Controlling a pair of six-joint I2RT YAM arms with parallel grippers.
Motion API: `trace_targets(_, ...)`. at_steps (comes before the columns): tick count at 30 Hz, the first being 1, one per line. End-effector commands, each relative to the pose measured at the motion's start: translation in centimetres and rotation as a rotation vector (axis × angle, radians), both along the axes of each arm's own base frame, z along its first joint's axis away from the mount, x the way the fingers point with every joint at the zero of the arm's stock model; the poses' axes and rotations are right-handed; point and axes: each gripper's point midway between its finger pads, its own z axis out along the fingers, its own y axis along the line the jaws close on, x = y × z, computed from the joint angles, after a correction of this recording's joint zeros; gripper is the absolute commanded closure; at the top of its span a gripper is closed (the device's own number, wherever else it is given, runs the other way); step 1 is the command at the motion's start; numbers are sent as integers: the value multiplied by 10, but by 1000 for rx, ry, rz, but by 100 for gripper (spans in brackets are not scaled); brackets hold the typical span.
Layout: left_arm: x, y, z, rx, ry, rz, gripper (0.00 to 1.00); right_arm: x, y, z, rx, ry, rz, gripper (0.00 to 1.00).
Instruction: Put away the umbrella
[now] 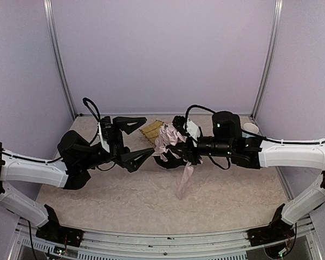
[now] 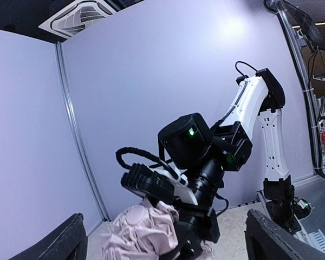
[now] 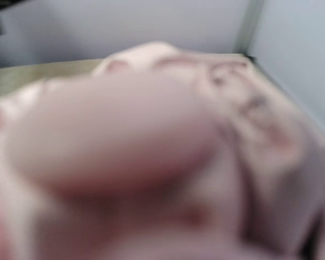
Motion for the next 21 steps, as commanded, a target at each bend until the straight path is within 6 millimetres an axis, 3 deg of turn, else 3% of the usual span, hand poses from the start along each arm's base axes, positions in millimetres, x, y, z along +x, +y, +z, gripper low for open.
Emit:
trace_targets(1,-4,15,-19,98,-24,50,5,22,-22,64,113,-68,-121,100)
trace_targets(4,-17,9,-48,212,-21,-22,27,20,-26,92,136,-108,-107,100)
trace_targets(6,-20,0,-71,266,26,-81,40,9,-23,110,160,-134,-42,100)
trace_targets(8,-21,-9,-84,274,61,-137,45,-5,-21,129,194,-156,29,100)
trace_targets(11,-19,-24,-92,265,67,-198,41,-22,-17,146,218,-172,130,100)
trace_targets(13,-12,-38,-92,261,78,-220,32,-28,-14,152,222,-180,169,100)
trace_targets(17,4,-65,-97,280,105,-251,19,-32,-11,163,229,-196,197,100)
trace_targets(21,5,-86,-108,291,122,-292,10,-33,-7,171,249,-204,216,100)
